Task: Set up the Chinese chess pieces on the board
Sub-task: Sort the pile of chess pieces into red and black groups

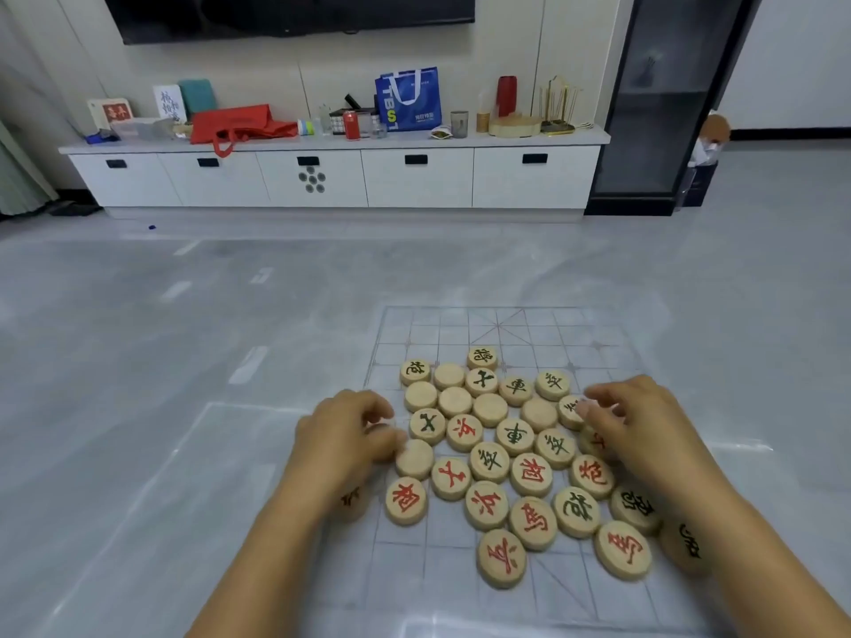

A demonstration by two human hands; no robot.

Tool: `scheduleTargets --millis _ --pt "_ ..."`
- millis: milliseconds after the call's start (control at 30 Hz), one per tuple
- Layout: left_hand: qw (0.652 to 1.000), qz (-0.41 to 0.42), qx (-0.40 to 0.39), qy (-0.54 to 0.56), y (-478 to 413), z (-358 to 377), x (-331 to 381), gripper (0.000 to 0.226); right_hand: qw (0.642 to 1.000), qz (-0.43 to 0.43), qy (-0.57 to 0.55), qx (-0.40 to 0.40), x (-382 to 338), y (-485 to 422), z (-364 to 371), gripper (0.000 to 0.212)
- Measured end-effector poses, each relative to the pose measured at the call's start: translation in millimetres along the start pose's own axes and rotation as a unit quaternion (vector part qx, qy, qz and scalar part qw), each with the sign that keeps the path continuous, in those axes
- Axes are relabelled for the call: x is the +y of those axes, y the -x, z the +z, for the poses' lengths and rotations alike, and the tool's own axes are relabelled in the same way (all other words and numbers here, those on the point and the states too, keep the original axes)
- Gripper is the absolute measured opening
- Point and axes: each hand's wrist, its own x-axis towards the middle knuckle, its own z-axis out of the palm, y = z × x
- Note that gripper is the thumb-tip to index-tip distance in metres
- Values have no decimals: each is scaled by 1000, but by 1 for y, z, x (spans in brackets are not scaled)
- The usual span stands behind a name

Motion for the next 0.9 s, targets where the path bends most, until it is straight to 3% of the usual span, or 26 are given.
scheduleTargets --millis 233,367,467,633,900 --pt "996 3 -84 20 -9 -7 -8 50 990 -70 117 -15 -15 -2 18 37" --pt "994 18 -109 -15 -12 -9 -7 44 992 -52 104 -46 -17 -6 19 36" --pt "992 21 -117 -34 -13 -9 -7 41 997 -61 30 -22 -19 -6 19 22" --pt "988 56 -120 -78 -11 -1 1 40 988 -146 26 34 -13 1 18 19" --pt "992 62 -109 0 -10 5 -1 26 973 -199 91 -77 -9 -1 -3 23"
